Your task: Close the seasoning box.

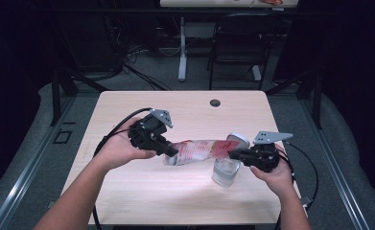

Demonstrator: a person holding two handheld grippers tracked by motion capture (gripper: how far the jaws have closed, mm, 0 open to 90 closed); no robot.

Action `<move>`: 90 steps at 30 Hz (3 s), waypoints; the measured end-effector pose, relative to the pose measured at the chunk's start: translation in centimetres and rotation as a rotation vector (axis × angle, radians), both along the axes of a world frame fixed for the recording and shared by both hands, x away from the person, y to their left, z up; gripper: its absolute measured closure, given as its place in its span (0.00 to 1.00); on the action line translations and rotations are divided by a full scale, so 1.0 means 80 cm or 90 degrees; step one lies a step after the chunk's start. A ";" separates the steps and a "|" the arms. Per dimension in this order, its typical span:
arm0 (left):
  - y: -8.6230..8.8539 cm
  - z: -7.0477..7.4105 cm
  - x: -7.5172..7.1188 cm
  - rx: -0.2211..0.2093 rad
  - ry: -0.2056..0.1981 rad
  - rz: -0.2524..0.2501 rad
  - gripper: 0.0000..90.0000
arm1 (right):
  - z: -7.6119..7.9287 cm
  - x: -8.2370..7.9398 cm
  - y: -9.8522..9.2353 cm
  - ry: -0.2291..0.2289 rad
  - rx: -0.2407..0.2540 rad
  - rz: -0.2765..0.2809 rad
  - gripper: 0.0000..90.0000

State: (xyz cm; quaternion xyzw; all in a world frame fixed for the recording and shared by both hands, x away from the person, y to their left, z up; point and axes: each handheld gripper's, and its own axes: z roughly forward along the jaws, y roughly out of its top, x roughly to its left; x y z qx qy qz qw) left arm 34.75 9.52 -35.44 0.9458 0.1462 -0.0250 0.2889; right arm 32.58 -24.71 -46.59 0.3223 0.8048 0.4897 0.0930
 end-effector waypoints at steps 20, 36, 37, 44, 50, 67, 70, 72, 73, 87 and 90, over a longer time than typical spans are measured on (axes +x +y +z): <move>-0.004 0.004 0.001 0.004 0.002 -0.003 0.89 | -0.001 0.000 -0.001 0.001 -0.001 -0.001 0.94; -0.007 0.008 0.002 0.008 0.001 -0.003 0.89 | 0.000 0.000 -0.002 0.005 0.002 0.001 0.94; -0.007 0.008 0.001 0.008 0.002 -0.001 0.89 | 0.000 -0.001 -0.002 0.006 0.002 0.002 0.95; -0.009 0.012 0.002 0.015 -0.001 -0.005 0.89 | 0.000 -0.001 -0.003 0.009 0.001 0.006 0.95; -0.010 0.013 0.002 0.014 0.004 -0.004 0.89 | 0.001 -0.001 -0.003 0.012 -0.001 0.012 0.95; -0.012 0.017 0.001 0.008 0.000 -0.003 0.88 | 0.001 -0.002 -0.003 0.015 -0.005 0.012 0.95; -0.013 0.017 -0.001 0.005 -0.002 0.000 0.88 | 0.001 -0.004 -0.003 0.014 -0.005 0.011 0.95; -0.014 0.018 -0.001 0.003 -0.001 0.001 0.88 | 0.002 -0.004 -0.003 0.014 -0.007 0.010 0.95; -0.015 0.019 -0.002 0.003 -0.002 -0.002 0.88 | 0.002 -0.004 -0.003 0.015 -0.006 0.009 0.95; -0.018 0.022 -0.002 0.000 -0.001 -0.003 0.89 | 0.005 -0.007 -0.007 0.016 -0.011 0.017 0.95; -0.018 0.022 -0.002 0.000 -0.002 -0.005 0.89 | 0.005 -0.008 -0.007 0.017 -0.011 0.018 0.95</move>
